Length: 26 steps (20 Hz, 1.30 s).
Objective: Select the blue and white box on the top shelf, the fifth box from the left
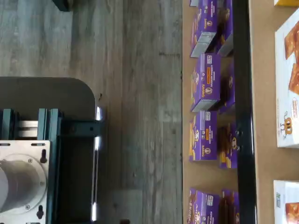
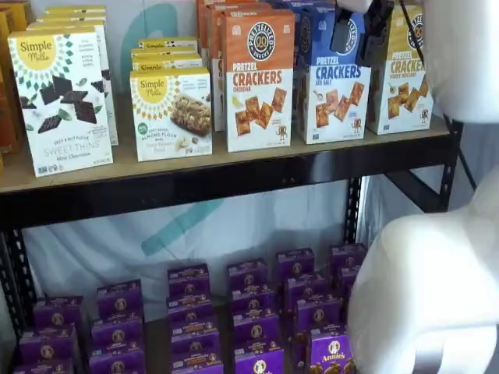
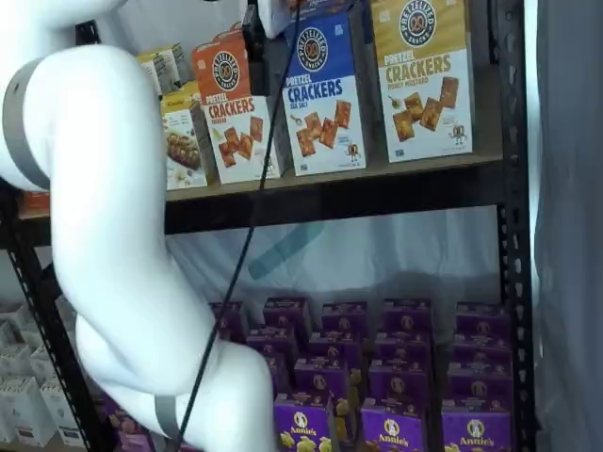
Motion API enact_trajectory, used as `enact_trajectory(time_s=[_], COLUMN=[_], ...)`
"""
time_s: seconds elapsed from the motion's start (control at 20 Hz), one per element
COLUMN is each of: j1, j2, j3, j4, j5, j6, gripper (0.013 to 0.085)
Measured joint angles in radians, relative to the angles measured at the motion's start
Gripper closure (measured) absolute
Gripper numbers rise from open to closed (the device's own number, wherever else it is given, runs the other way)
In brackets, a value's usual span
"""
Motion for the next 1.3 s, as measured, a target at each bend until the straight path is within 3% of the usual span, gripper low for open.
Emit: enact_trajectory(time_s=[0.15, 0.35, 0.85, 1.3], j1=[0.045, 0.045, -0.060, -0.109], j2=[0.003, -0.033, -0.054, -0.048], j3=[0.004, 0.058, 0.046, 0.012], j4=[-0.083, -0.083, 0.125, 0.231], j5=[0.040, 0.024, -0.004, -0.032], j6=[0.012, 0.012, -0.006, 0.000], gripper=[0.0130, 0.0130, 0.0130, 0.0130])
